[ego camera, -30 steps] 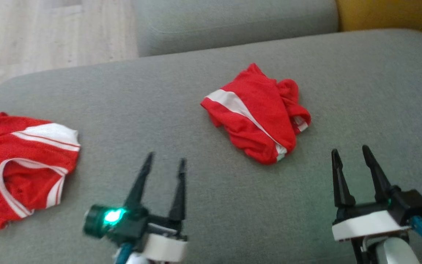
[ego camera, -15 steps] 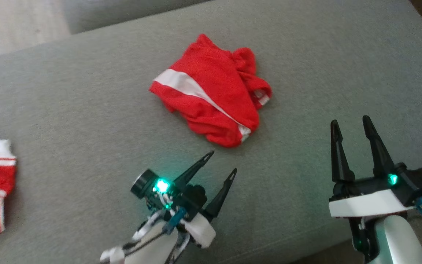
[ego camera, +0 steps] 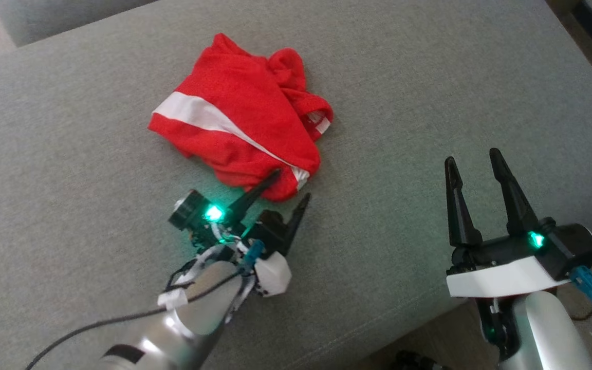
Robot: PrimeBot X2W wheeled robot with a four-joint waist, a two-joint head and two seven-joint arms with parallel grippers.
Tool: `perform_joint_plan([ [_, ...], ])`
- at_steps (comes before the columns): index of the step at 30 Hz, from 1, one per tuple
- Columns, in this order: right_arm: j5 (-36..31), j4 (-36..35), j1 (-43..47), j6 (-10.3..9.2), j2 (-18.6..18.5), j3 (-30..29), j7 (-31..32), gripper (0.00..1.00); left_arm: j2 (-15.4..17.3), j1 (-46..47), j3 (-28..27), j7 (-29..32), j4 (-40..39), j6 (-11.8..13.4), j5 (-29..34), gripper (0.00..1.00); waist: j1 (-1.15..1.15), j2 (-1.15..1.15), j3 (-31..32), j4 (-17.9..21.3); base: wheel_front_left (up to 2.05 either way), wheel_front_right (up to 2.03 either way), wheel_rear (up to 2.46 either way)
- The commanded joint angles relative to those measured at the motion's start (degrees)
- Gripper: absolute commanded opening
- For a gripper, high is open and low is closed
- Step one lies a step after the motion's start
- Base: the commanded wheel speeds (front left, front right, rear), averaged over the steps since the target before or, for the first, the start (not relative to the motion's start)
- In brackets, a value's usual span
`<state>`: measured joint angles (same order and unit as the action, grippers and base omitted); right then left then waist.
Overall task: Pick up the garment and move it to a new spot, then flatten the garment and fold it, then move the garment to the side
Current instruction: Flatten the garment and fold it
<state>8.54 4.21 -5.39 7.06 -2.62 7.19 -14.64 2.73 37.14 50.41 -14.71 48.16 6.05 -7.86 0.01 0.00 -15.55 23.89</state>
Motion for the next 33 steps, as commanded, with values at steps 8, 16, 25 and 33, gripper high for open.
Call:
perform_joint_plan([
  [8, 0.2, -2.1, -1.6, 0.43, -0.3, 2.5, -0.4, 1.0, 0.1, 4.4, 0.7, -0.2, 2.9, -0.2, -8.8, 0.0, -0.01, 0.0, 0.5, 1.5, 0.0, 0.0, 0.0],
  [16, 0.8, -2.2, -1.1, 0.43, -0.3, 0.9, -0.4, 1.0, 0.1, 6.2, -3.5, -0.3, -15.9, -2.1, -9.8, 0.0, -0.01, 0.0, 2.2, 0.0, 0.0, 0.0, 0.0],
  [25, -0.2, -2.8, -0.4, 0.43, -0.3, -0.2, -0.4, 1.0, 0.1, 4.6, -15.0, -0.3, -40.1, -2.4, -9.9, 0.0, -0.01, 0.0, 4.7, -4.8, 0.0, 0.0, 0.0],
  [33, -1.2, -3.1, 0.0, 0.43, -0.3, -0.4, -0.4, 1.0, 4.9, -5.2, -29.0, -0.3, -39.9, -1.4, -9.4, 0.0, -0.01, 0.0, 4.6, -9.2, 0.0, 0.0, 0.0],
])
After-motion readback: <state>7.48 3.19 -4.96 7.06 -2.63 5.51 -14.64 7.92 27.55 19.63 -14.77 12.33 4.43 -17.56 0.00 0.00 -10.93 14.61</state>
